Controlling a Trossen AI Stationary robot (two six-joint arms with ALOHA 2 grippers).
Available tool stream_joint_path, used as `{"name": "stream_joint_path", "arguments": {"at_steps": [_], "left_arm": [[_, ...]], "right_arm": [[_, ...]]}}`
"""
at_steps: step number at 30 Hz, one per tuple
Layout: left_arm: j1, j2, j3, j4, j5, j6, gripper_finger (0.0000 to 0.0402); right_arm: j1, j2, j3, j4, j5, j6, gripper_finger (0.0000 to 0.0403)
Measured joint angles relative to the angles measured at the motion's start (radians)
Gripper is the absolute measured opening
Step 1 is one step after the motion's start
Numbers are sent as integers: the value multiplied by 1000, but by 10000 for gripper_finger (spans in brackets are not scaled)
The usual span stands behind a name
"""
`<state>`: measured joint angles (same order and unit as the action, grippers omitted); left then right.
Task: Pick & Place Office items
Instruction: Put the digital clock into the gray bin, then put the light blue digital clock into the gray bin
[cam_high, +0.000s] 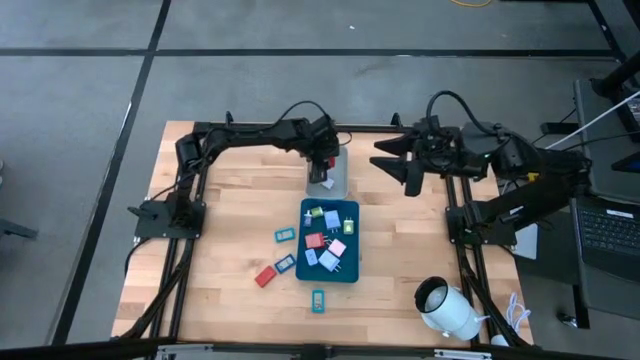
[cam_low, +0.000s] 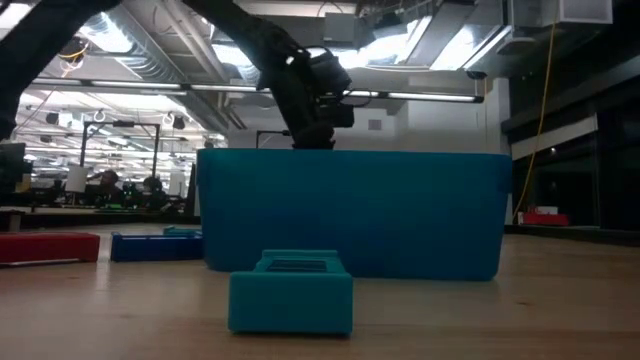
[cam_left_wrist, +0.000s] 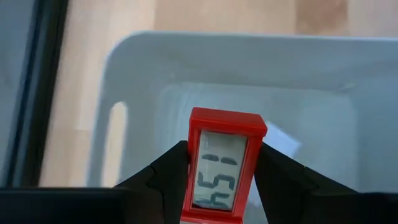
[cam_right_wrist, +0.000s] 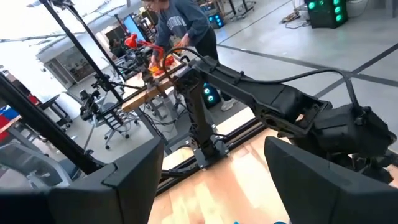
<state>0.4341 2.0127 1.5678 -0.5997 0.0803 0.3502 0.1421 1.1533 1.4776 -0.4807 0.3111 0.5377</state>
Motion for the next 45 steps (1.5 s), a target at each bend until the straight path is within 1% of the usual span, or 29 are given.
{"name": "stream_joint_path", "arguments": {"at_steps": [4,9,14,16,19,21,22,23,25,27,28,30,32,36,40,42,45], "left_arm": [[27,5,18,10,3,7,182],[55,-3,16,23,84,-42,208],[68,-31,16,28,112,-69,221],[76,-60,15,25,158,-85,225],[89,-135,15,16,264,-132,229],[88,-198,17,-58,285,-118,230],[81,-229,17,-119,272,-93,230],[67,-257,17,-180,250,-69,230],[35,-311,9,-303,240,-52,230],[-10,-356,1,-392,238,-78,230],[-38,-378,-5,-435,220,-88,230],[-110,-412,-16,-512,138,-107,230],[-194,-434,-41,-543,68,-136,231],[-330,-459,-119,-544,17,-266,236],[-440,-459,-220,-508,-8,-369,242],[-482,-459,-277,-447,-8,-414,245],[-515,-459,-355,-339,-17,-488,251]], "right_arm": [[0,-12,0,-10,14,-3,284],[0,-13,0,-14,14,-20,284],[0,-13,0,-15,14,-26,284],[0,-13,0,-15,14,-30,284],[3,-17,0,-17,13,-49,284],[9,-23,0,-18,14,-56,284],[11,-26,0,-21,14,-59,284],[12,-29,0,-20,14,-64,284],[13,-38,0,-30,21,-75,284],[13,-44,1,-31,32,-85,284],[13,-47,1,-34,37,-97,284],[12,-53,1,-32,40,-110,284],[13,-59,1,-31,40,-127,284],[13,-66,1,-29,40,-135,284],[13,-71,1,-29,40,-135,284],[17,-72,1,-30,40,-135,284],[32,-75,1,-32,47,-135,284]]}}
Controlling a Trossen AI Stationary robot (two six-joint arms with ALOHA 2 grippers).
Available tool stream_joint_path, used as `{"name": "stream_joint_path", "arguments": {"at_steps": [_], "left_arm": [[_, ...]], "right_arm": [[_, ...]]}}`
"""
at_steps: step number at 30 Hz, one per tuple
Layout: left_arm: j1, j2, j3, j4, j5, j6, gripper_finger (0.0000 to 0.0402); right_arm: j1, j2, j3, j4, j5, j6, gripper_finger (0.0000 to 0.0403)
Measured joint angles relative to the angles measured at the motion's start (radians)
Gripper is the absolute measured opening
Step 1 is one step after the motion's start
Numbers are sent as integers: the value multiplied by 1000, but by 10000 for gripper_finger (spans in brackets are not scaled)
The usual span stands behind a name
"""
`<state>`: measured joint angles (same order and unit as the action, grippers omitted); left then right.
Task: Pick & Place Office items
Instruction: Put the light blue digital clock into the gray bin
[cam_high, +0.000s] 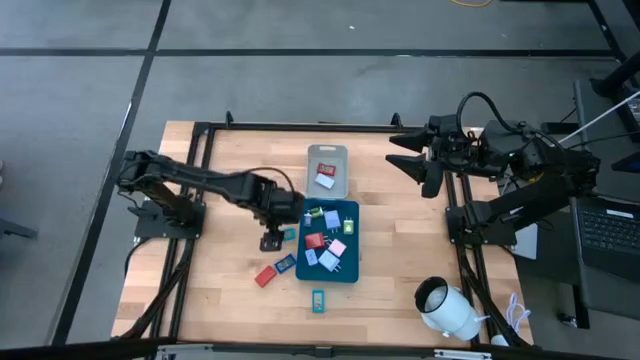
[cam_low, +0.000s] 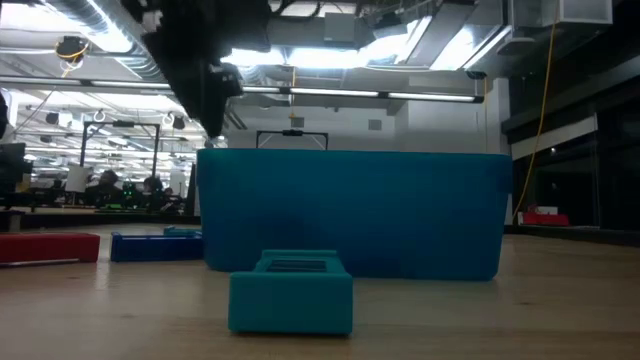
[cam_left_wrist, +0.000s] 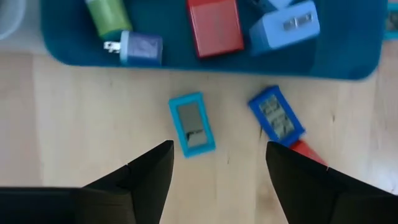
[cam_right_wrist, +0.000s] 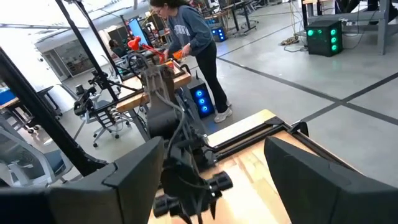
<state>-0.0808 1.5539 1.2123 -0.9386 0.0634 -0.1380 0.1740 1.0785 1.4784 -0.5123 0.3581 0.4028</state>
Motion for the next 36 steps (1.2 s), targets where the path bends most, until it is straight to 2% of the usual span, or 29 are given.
{"name": "stream_joint_path", "arguments": {"at_steps": [5,15,21,26,36], "left_arm": [[-13,0,-102,158,-67,-113,261],[-7,3,-261,330,-90,-211,264],[6,4,-338,407,-112,-217,269],[18,4,-401,474,-79,-206,270],[11,4,-413,535,-38,-177,270]], "right_arm": [[18,0,0,0,12,3,284],[28,0,0,2,12,34,284],[33,0,0,2,12,52,284],[33,0,0,2,12,55,284],[33,0,0,2,16,61,284]]}}
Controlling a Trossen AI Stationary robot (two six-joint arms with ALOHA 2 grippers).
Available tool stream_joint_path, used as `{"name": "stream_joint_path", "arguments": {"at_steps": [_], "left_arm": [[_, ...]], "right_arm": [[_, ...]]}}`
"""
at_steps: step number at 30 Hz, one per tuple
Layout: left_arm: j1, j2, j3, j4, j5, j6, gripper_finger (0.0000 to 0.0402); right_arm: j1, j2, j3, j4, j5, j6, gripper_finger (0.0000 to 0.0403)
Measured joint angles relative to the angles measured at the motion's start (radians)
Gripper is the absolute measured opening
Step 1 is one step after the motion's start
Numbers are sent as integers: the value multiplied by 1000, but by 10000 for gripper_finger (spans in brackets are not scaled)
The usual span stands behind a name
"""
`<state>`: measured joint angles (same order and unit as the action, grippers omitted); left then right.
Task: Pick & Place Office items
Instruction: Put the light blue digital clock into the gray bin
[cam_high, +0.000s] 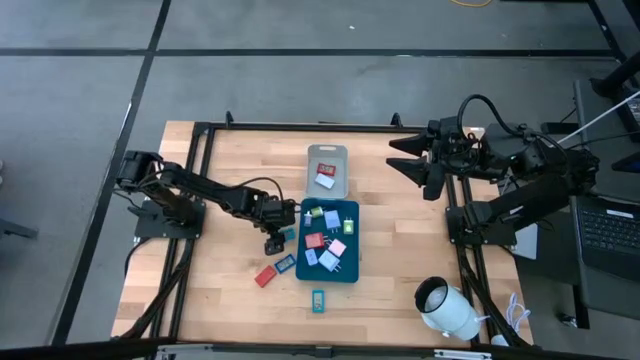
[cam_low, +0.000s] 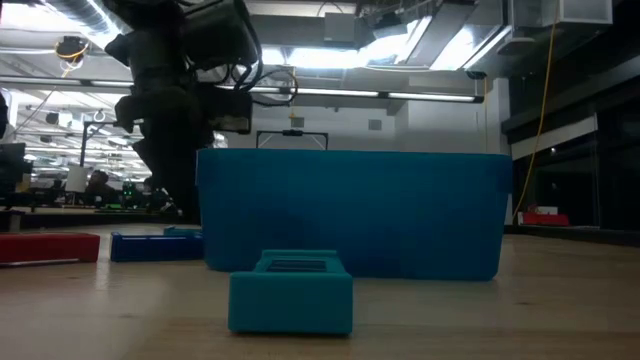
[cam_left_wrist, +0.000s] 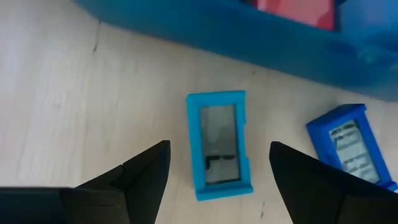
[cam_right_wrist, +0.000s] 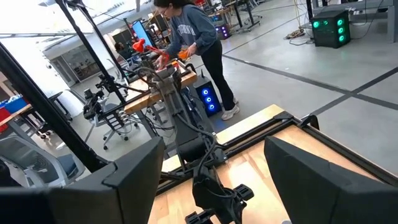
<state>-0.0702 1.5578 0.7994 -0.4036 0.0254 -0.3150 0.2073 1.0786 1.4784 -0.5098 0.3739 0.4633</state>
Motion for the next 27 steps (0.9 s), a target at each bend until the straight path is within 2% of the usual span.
{"name": "stream_joint_path", "arguments": {"at_steps": [13,17,23,27], "left_arm": [[-1,121,7,42,-20,5,262],[2,112,4,65,-49,6,228],[31,109,3,70,-42,-10,136],[63,93,0,108,-25,-26,134]], "right_arm": [[0,0,0,-2,4,0,284],[0,0,0,-3,4,0,284],[-1,0,0,-2,4,-3,284],[0,0,0,-2,3,-3,284]]}}
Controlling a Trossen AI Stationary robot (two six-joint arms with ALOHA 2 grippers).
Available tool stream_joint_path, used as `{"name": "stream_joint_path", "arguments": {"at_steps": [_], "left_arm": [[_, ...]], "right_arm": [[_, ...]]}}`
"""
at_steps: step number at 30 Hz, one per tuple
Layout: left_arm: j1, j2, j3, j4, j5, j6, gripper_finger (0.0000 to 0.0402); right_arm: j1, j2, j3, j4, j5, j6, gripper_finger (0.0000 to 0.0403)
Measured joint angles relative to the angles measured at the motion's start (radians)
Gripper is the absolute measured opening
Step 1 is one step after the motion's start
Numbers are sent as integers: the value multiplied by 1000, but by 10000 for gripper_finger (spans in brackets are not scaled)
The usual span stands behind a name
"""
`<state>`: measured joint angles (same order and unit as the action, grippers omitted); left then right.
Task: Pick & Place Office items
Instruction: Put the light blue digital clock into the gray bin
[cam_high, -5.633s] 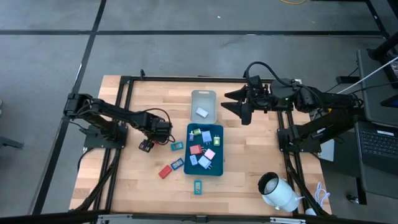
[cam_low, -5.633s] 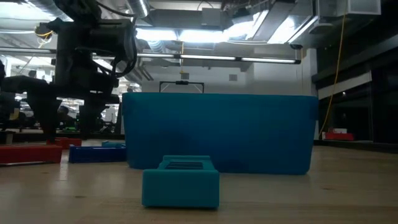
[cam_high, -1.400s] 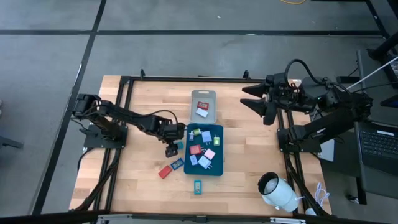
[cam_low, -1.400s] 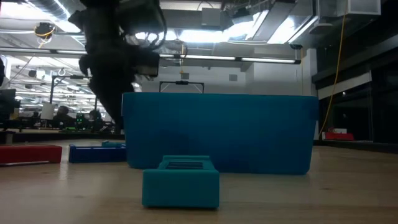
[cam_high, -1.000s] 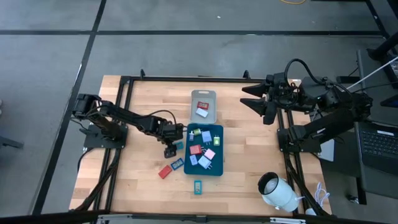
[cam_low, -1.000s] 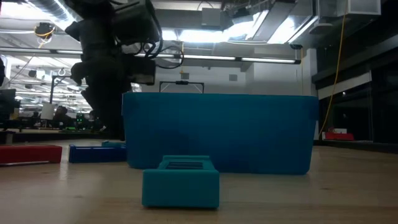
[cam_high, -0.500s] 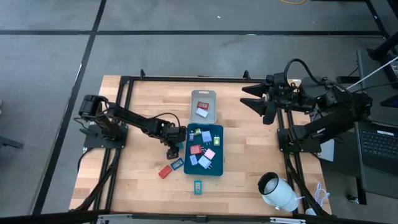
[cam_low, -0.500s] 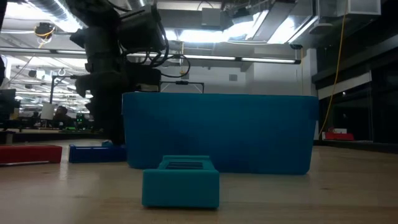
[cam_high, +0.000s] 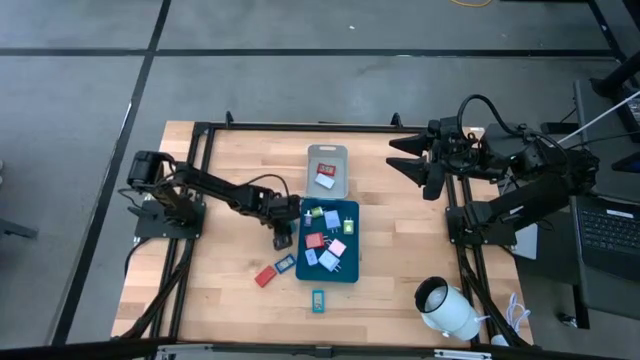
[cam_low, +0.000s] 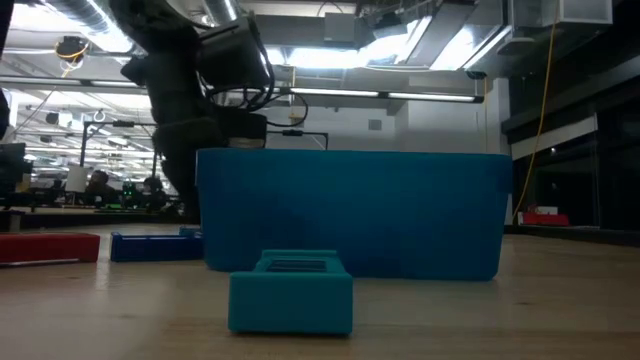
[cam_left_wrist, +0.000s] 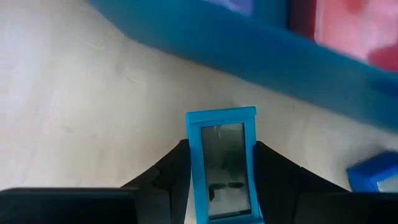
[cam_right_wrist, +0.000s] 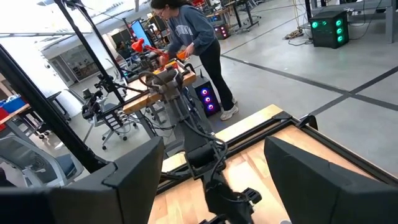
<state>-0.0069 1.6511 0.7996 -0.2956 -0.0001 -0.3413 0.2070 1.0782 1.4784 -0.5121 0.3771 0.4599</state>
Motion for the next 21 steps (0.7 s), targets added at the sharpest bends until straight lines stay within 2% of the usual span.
{"name": "stream_joint_path", "arguments": {"at_steps": [6,9,11,15,21], "left_arm": [[75,-125,16,-18,-126,29,134],[123,-205,55,-58,-218,94,134],[165,-246,89,-48,-239,163,134],[277,-232,179,-23,-125,296,135],[413,-47,355,-26,24,448,137]], "right_arm": [[0,0,0,1,0,1,284],[0,-1,0,2,0,4,284],[0,-1,0,3,0,4,284],[0,-1,0,4,0,3,284],[0,-1,0,6,0,3,284]]}}
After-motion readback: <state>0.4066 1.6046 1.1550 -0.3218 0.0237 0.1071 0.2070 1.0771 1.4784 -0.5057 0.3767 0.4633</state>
